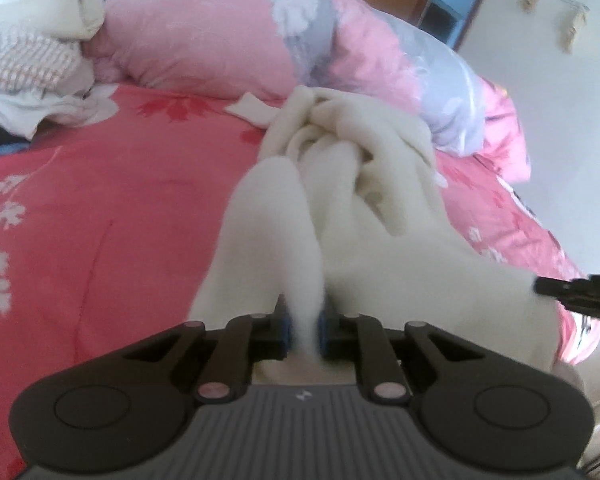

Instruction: Fold towel

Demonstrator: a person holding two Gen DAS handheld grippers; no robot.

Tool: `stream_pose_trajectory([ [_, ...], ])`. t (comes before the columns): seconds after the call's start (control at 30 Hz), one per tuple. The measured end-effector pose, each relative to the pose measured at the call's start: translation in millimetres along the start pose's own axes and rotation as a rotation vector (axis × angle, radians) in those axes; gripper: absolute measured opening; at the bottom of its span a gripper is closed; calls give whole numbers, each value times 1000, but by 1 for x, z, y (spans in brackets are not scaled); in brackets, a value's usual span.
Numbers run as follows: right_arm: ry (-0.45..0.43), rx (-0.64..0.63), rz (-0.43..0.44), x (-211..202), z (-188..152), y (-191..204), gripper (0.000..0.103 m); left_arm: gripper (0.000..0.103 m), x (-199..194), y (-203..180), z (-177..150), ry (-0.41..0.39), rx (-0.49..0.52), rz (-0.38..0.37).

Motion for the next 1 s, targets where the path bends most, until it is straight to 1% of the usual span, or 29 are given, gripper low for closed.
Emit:
stream_pose_trajectory([
  [0.07, 28, -8, -55, 3, -3, -1, 10, 24, -9, 4, 2, -12, -10, -8],
  [0.1, 41, -11, -83, 4, -4, -1, 11, 33, -14, 6, 3, -21, -19, -11],
  [0.13, 34, -28, -90, -1, -6, 0, 13, 44, -19, 9, 6, -37, -20, -11],
  [0.17, 15, -39, -98, -7, -6, 3, 16, 49, -23, 13, 9, -54, -21, -11],
  [0.2, -5, -49, -107, -13, -6, 6, 25, 57, -28, 16, 11, -70, -22, -11],
  [0.23, -27, -53, -112, -21, -4, 9, 34, 60, -29, 17, 15, -83, -19, -8],
  [0.27, -51, -57, -118, -28, -3, 11, 36, 61, -29, 19, 20, -96, -15, -3],
  [0.3, -65, -66, -122, -32, 2, 15, 42, 64, -28, 21, 25, -104, -16, -6],
  [0.33, -79, -76, -127, -35, 7, 19, 43, 67, -24, 22, 31, -106, -22, -11],
  [0.4, -87, -112, -131, -30, 17, 31, 46, 70, -14, 20, 42, -109, -25, -25],
  [0.5, -64, -204, -112, -2, 33, 62, 54, 76, 7, 13, 59, -118, -13, -41],
  [0.53, -54, -237, -106, 8, 38, 73, 56, 76, 14, 10, 65, -121, -8, -46],
  [0.6, -37, -334, -113, 35, 45, 98, 59, 77, 29, 2, 73, -124, 7, -68],
  [0.67, -34, -458, -132, 69, 52, 125, 60, 81, 44, -4, 80, -126, 27, -90],
  [0.7, -34, -514, -140, 85, 56, 137, 61, 81, 52, -7, 82, -124, 34, -92],
  [0.77, -35, -610, -154, 116, 65, 158, 61, 75, 69, -9, 84, -103, 42, -88],
  [0.8, -35, -646, -163, 134, 70, 166, 61, 63, 78, -7, 84, -80, 35, -83],
  [0.83, -34, -681, -174, 153, 76, 174, 61, 46, 86, -4, 84, -57, 27, -78],
  [0.87, -33, -700, -187, 169, 82, 177, 61, 41, 94, -2, 84, -33, 20, -73],
  [0.93, -26, -734, -222, 201, 92, 181, 61, 31, 102, 3, 83, -23, 0, -96],
  [1.0, -14, -771, -267, 232, 103, 183, 60, 27, 105, 6, 81, -22, -3, -110],
])
Point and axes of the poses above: each gripper's, at about its wrist camera, not at the fingertips, and x roughly the way its jaws point, y to its left, z to its top, the point moved 1 cm from there along x, roughly the way its jaws point, and after that the axes turned 3 degrees about z, right-handed, at the moved point
